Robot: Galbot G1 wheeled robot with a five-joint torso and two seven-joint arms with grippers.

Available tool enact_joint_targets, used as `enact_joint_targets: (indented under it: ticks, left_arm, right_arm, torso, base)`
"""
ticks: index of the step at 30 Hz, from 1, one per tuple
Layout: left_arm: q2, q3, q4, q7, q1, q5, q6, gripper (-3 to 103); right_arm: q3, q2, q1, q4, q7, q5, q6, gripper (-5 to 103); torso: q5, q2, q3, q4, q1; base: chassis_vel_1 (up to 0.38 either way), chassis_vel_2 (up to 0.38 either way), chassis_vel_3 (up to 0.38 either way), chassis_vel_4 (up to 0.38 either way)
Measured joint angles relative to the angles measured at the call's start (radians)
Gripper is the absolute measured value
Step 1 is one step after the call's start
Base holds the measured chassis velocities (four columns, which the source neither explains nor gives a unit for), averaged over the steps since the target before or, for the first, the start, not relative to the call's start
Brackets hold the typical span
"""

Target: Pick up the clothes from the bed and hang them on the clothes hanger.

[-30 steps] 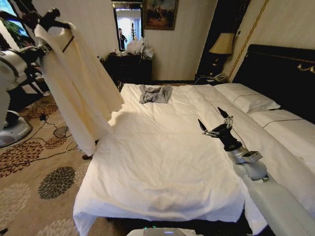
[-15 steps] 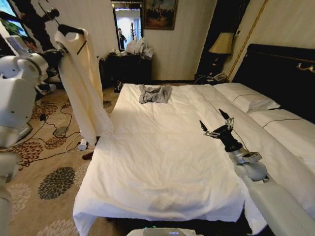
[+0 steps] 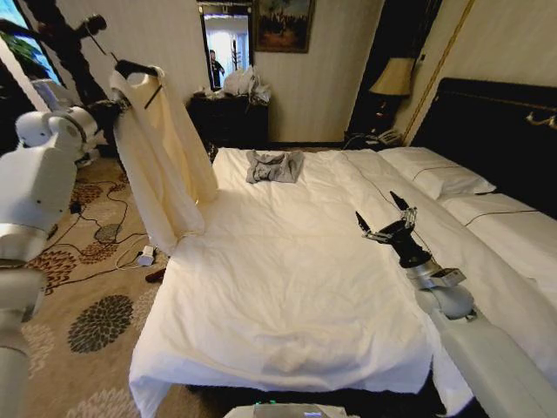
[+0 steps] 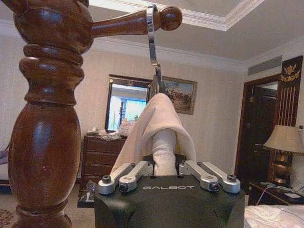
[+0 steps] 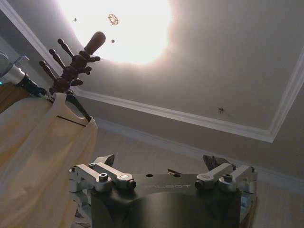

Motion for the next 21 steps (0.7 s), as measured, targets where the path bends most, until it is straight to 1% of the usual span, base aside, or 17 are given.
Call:
enact_joint_targets:
  ticks: [2, 5, 7, 8, 10, 11, 13, 14, 16, 19, 20, 21]
  left_arm:
    - [0.002, 0.000, -0.005, -0.003, 0.002, -0.001, 0.000, 18]
    - [0.017, -0.006, -0.051, -0.041, 0.027, -0.018, -0.010, 15]
    - [0.027, -0.014, -0.072, -0.059, 0.039, -0.024, -0.019, 26]
    - [0.027, -0.014, -0.072, -0.059, 0.039, -0.024, -0.019, 26]
    - [0.050, -0.026, -0.113, -0.090, 0.061, -0.038, -0.023, 36]
    - [0.050, -0.026, -0.113, -0.090, 0.061, -0.038, -0.023, 36]
    - [0.085, -0.036, -0.171, -0.123, 0.091, -0.053, -0.024, 47]
    - [0.101, -0.039, -0.196, -0.129, 0.104, -0.055, -0.024, 53]
    - [0.110, -0.042, -0.211, -0.132, 0.113, -0.056, -0.025, 53]
    - [0.169, -0.098, -0.321, -0.148, 0.202, -0.058, -0.027, 68]
    - [0.180, -0.109, -0.343, -0.151, 0.220, -0.060, -0.027, 68]
    - [0.199, -0.124, -0.379, -0.155, 0.250, -0.061, -0.029, 74]
  right_arm:
    - [0.000, 0.000, -0.002, 0.000, 0.000, 0.000, 0.000, 100]
    - [0.001, 0.001, -0.007, 0.004, 0.000, 0.003, 0.000, 100]
    - [0.001, 0.002, -0.008, 0.006, 0.000, 0.003, 0.000, 100]
    - [0.001, 0.002, -0.008, 0.006, 0.000, 0.003, 0.000, 100]
    - [0.002, 0.003, -0.011, 0.007, 0.000, 0.004, 0.000, 100]
    - [0.002, 0.003, -0.011, 0.007, 0.000, 0.004, 0.000, 100]
    - [0.002, 0.005, -0.012, 0.009, 0.000, 0.003, 0.000, 100]
    - [0.002, 0.006, -0.012, 0.010, 0.000, 0.003, 0.000, 100]
    - [0.001, 0.007, -0.012, 0.010, 0.000, 0.003, -0.001, 100]
    - [-0.005, 0.015, -0.012, 0.014, 0.000, 0.000, -0.002, 100]
    - [-0.006, 0.017, -0.012, 0.015, 0.000, 0.000, -0.003, 100]
    - [-0.007, 0.019, -0.011, 0.015, 0.000, 0.000, -0.003, 100]
  torso:
    - [0.0000, 0.000, 0.000, 0.0000, 0.000]
    - [-0.0001, 0.000, 0.000, -0.0001, 0.000]
    - [0.0000, 0.000, 0.000, 0.0000, 0.000]
    - [0.0000, 0.000, 0.000, 0.0000, 0.000]
    - [0.0001, 0.000, 0.000, 0.0001, 0.000]
    - [0.0001, 0.000, 0.000, 0.0001, 0.000]
    - [-0.0001, 0.000, 0.000, 0.0000, 0.000]
    - [-0.0001, 0.000, 0.000, 0.0002, 0.000]
    - [-0.0001, 0.000, 0.000, 0.0002, 0.000]
    - [-0.0002, 0.000, 0.000, 0.0001, 0.000]
    - [-0.0003, 0.000, 0.000, 0.0002, 0.000]
    - [-0.0004, 0.000, 0.000, 0.0002, 0.000]
  base:
    - [0.000, 0.000, 0.000, 0.000]
    - [0.000, 0.000, 0.000, 0.000]
    - [0.000, 0.000, 0.000, 0.000]
    - [0.000, 0.000, 0.000, 0.000]
    - [0.000, 0.000, 0.000, 0.000]
    - [0.000, 0.000, 0.000, 0.000]
    - [0.000, 0.000, 0.000, 0.000]
    - [0.000, 0.000, 0.000, 0.000]
    - [0.000, 0.000, 0.000, 0.000]
    - [0.000, 0.000, 0.000, 0.000]
    - [0.000, 0.000, 0.000, 0.000]
    - [0.000, 0.000, 0.000, 0.000]
